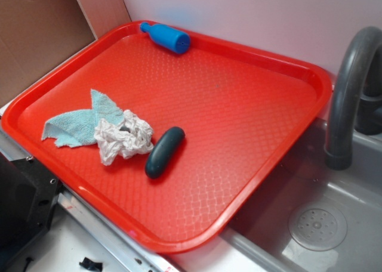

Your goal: Grab the white paper.

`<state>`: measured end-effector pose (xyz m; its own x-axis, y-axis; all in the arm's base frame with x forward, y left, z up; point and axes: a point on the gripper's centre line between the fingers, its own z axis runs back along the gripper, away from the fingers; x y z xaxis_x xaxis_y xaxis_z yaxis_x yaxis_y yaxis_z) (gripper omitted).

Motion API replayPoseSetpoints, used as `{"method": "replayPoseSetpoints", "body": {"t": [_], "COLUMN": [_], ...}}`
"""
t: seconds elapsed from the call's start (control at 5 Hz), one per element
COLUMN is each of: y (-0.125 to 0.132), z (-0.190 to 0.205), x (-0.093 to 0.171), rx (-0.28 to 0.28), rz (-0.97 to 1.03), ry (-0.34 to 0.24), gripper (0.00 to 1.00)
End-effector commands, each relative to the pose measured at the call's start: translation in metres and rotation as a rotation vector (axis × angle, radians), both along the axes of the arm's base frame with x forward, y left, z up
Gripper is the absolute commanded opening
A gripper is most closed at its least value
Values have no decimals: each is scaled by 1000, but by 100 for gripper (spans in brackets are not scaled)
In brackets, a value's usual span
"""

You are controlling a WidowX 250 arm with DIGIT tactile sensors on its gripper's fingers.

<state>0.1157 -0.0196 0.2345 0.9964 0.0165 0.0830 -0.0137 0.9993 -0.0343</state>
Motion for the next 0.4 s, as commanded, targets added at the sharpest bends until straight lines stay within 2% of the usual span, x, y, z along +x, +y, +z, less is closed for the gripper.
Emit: {"method": "replayPoseSetpoints", "body": {"t": [0.0, 0.2], "y": [0, -1], "z": [0, -14], "x": [0, 18], "rx": [0, -19], "rz": [0, -210], "ry": [0, -56], "gripper": [100, 100]}}
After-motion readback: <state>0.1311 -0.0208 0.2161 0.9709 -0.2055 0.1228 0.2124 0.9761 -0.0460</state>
